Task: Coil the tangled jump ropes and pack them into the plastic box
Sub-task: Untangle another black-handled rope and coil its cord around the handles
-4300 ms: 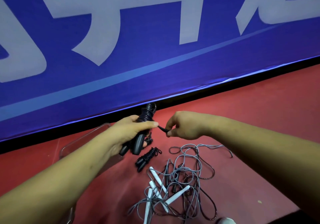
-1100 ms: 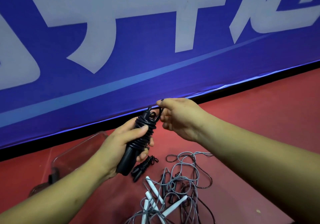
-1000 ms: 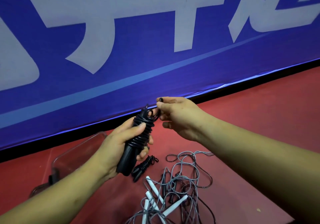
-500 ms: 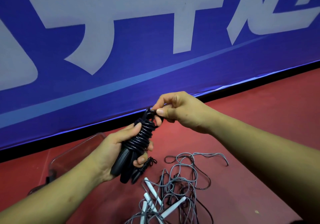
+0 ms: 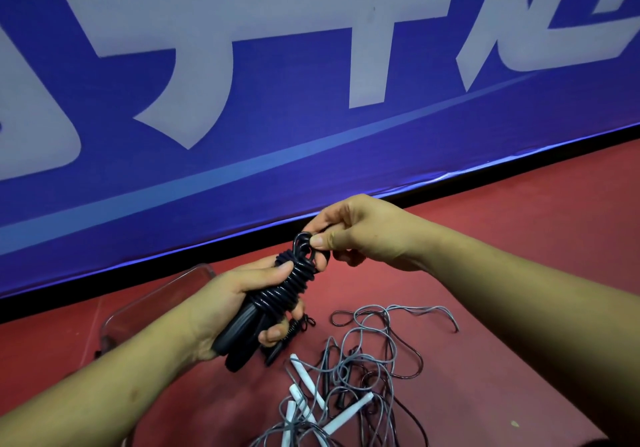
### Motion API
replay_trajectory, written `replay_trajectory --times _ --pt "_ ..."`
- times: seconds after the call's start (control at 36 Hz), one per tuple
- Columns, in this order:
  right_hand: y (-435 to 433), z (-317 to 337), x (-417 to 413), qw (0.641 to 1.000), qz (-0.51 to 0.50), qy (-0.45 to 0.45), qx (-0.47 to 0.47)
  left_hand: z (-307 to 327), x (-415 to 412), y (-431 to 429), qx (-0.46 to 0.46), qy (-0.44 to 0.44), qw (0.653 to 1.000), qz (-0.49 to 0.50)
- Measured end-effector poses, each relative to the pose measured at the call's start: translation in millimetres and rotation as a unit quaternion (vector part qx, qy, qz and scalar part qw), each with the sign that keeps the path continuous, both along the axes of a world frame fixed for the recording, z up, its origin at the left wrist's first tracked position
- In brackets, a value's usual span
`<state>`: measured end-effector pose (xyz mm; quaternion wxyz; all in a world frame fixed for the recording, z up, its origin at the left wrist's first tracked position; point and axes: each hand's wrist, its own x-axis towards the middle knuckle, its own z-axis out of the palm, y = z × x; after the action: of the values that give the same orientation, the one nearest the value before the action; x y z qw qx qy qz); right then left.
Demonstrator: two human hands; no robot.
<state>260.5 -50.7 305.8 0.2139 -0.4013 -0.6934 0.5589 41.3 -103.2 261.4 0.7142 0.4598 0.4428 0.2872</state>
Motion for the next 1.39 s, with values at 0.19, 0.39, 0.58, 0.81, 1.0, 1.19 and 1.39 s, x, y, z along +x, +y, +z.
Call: replay_trajectory --times 0.19,0.39,0.58,0.81,1.0,1.19,1.39 --pt "-2 3 -4 0.999 -0.025 -0.02 -0.028 3 3 -1 0.028 0.005 0.999 0.024" --pt "-3 -3 -13 0.993 -0.093 -0.037 0.059 13 13 -5 0.05 0.007 0.998 0.037" --pt "-8 -3 -27 0.971 -0.133 -0.029 0.197 20 10 0 0.062 -0.037 0.995 0.063" --pt "-6 -11 -32 0.959 -0.152 -0.094 0.218 16 15 -2 0.063 0.029 0.994 0.088" --pt "-8 -24 -33 0.98 -0.181 -0.008 0.087 10 11 -1 0.095 0.1 0.987 0.081" --pt "-12 -28 -37 0.979 -0.186 0.035 0.077 11 10 -1 0.116 0.142 0.98 0.074" --pt "-10 -24 -38 0.99 -0.128 -0.014 0.053 5 5 0 0.226 0.334 0.914 0.046"
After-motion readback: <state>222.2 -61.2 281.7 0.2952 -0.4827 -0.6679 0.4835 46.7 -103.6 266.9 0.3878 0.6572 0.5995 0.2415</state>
